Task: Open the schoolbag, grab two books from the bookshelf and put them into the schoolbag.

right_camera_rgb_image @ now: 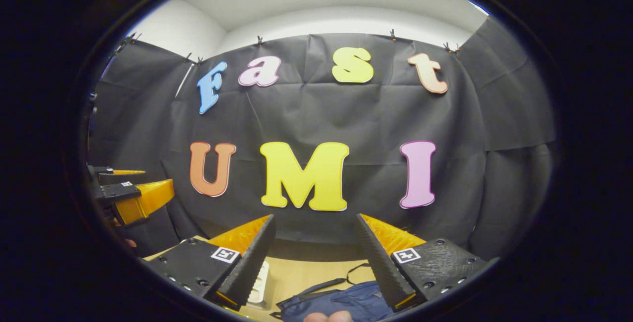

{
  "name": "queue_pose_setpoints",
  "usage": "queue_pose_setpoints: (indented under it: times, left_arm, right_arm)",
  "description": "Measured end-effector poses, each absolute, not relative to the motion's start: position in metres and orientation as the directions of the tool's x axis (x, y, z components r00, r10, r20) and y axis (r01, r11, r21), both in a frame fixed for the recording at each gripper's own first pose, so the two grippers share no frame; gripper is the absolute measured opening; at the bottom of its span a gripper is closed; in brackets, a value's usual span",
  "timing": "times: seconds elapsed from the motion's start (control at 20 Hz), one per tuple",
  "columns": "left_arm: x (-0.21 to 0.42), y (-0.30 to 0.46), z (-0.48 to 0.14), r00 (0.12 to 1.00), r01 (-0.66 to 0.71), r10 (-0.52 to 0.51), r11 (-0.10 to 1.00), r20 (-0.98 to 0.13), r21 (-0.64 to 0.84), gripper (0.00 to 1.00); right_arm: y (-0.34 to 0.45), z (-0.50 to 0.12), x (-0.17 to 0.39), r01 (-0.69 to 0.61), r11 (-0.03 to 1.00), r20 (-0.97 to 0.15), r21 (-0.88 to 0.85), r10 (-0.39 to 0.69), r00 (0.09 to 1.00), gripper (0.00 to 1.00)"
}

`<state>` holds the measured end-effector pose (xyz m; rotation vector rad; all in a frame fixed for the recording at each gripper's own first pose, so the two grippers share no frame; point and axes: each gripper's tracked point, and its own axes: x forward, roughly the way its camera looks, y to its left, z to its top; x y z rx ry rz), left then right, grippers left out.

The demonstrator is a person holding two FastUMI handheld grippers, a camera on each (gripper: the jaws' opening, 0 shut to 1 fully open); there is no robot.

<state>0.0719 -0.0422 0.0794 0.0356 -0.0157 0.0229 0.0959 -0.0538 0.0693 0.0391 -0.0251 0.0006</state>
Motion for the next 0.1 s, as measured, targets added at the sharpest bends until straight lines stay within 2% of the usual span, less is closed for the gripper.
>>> queue_pose_setpoints:
  times: [0.1]
  left_arm:
    - [0.0733, -0.0434, 0.0801, 1.0, -0.024, 0.023, 0.999, 0.018, 0.041, 0.98]
  right_arm:
    - [-0.0543, 0.0687, 0.0995, -0.001, 0.999, 0.022, 0.045, 0.0, 1.0, 0.96]
